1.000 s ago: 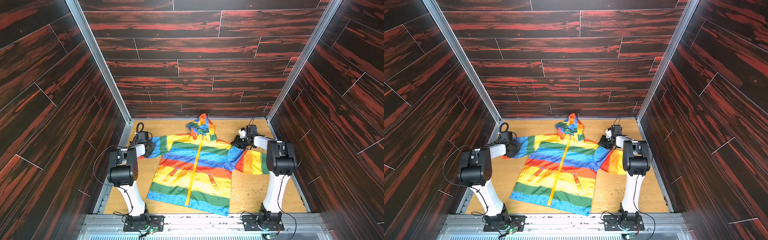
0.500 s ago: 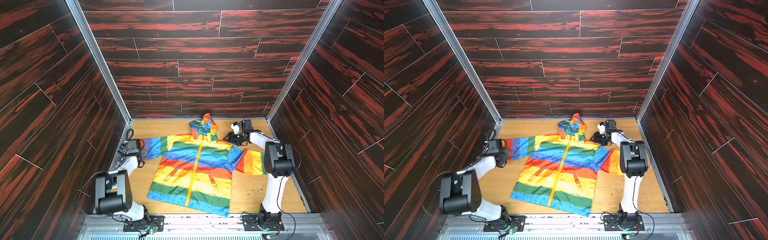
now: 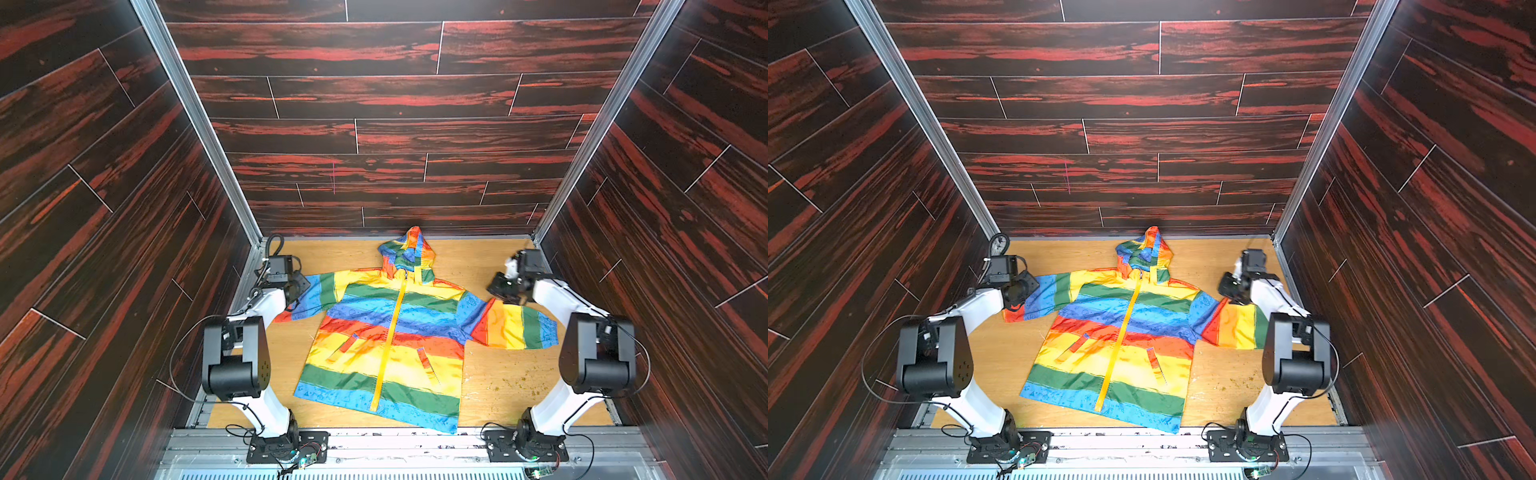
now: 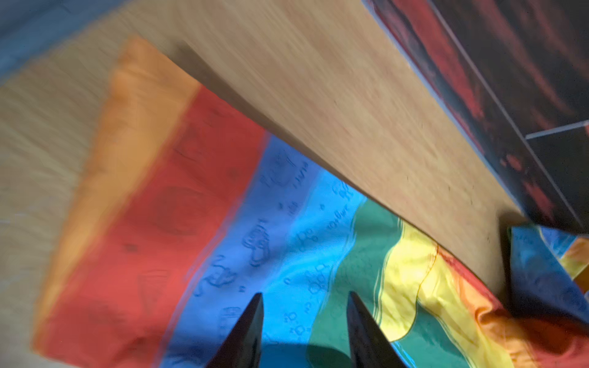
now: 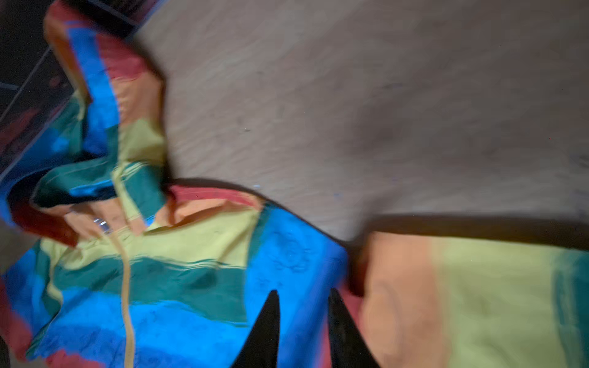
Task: Unzip the jacket
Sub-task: Flatten out the jacket at the center of the board.
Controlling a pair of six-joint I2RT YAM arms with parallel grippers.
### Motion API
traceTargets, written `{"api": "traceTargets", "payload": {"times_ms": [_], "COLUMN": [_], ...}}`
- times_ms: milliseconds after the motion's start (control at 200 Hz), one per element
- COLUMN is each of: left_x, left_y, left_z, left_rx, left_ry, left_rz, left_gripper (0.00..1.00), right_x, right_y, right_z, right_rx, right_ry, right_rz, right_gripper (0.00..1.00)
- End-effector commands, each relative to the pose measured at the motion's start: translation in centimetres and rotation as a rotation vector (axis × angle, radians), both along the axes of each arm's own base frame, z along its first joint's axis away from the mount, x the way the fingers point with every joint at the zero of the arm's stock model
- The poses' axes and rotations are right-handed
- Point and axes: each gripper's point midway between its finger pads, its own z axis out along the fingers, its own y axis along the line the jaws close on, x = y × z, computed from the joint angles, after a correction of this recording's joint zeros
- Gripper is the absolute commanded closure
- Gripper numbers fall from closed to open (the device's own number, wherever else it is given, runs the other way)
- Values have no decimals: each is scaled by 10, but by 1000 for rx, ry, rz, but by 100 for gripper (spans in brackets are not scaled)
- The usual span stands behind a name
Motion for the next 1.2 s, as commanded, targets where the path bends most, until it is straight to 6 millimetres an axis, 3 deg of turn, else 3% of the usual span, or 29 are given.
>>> {"api": "traceTargets", "payload": {"times_ms": [0, 85, 100, 205, 381, 546, 571, 696, 776, 867, 932, 997, 1042, 1082, 1147, 1197], "left_x": [21, 28, 29, 34, 32, 12, 10, 1, 5, 13, 20, 27, 31, 33, 33, 37], "left_y": [-13, -20, -21, -27, -20, 3, 7, 13, 3, -15, -33, -56, -79, -102, -138, -154], "left_z": [20, 27, 18, 16, 14, 3, 14, 19, 31, 45, 56, 68, 77, 85, 98, 109], "left_rx": [-18, -25, -30, -47, -8, 72, 78, 47, 38, 11, 9, 44, 71, 117, 161, 120], "left_ry": [-82, -109, -90, -93, -85, -22, -46, -94, -126, -165, -203, -242, -276, -321, -446, -534], "left_rz": [-52, -79, -83, -107, -92, -16, 2, 13, -62, -166, -252, -351, -458, -567, -727, -779], "left_gripper": [59, 60, 60, 62, 64, 64, 64, 63, 56, 45, 31, 10, 8, 0, 0, 0], "right_x": [-20, -34, -36, -55, -92, -131, -137, -159, -164, -153, -138, -121, -109, -100, -93, -91], "right_y": [-27, -41, -45, -68, -113, -145, -148, -155, -154, -141, -131, -120, -115, -114, -116, -119], "right_z": [-8, -22, -24, -39, -57, -50, -48, -31, -14, 14, 27, 31, 25, 16, 1, -6], "right_rx": [63, 125, 135, 187, 249, 237, 221, 113, 72, 78, 95, 139, 180, 199, 225, 226], "right_ry": [30, 63, 63, 74, 77, 35, 28, 0, -50, -169, -230, -233, -196, -154, -95, -76], "right_rz": [-112, -179, -195, -308, -496, -649, -666, -693, -686, -587, -493, -401, -353, -323, -322, -335], "right_gripper": [79, 83, 83, 88, 94, 98, 98, 98, 99, 97, 94, 89, 86, 83, 81, 79]}}
